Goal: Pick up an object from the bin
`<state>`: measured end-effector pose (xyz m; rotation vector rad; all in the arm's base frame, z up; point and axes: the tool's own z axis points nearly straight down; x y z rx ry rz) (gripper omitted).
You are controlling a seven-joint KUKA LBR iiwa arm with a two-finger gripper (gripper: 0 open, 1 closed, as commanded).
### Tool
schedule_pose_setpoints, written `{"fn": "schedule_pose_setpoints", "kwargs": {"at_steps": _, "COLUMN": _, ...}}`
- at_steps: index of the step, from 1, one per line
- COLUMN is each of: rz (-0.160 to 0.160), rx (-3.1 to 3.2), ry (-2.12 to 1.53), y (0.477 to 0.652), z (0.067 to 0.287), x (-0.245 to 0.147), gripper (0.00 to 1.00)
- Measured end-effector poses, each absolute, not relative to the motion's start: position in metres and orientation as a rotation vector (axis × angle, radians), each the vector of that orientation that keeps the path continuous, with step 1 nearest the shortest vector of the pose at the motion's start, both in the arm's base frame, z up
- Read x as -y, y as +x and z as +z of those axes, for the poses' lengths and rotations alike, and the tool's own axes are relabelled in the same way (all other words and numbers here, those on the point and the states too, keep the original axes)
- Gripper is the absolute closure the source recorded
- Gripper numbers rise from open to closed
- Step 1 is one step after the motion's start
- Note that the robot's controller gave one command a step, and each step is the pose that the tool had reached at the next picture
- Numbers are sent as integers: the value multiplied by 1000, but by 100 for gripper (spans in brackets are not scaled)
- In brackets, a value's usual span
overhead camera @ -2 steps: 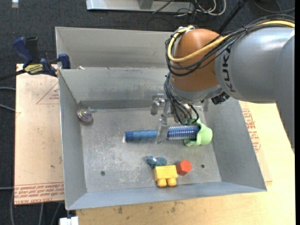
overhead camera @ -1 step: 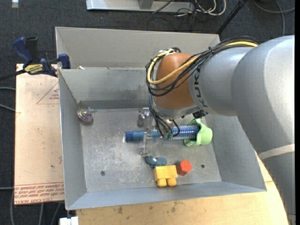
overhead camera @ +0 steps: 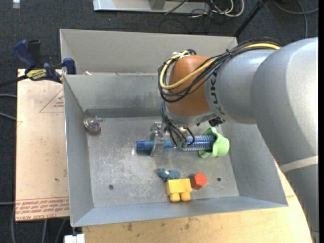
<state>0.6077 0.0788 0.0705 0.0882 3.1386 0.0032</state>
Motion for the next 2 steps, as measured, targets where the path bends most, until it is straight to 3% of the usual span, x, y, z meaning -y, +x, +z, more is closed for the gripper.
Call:
{"fn": "schedule_pose_setpoints", "kwargs": {"at_steps": 1, "rz": 5, "rx": -3131, "ry": 72, "y": 593, "z": 193, "x": -92, "gripper": 100}}
{"fn": "schedule_pose_setpoints", "kwargs": {"at_steps": 2, "rz": 5, "rx": -3127, "ry": 106, "y": 623, "z": 268, "x": -90, "gripper": 100}}
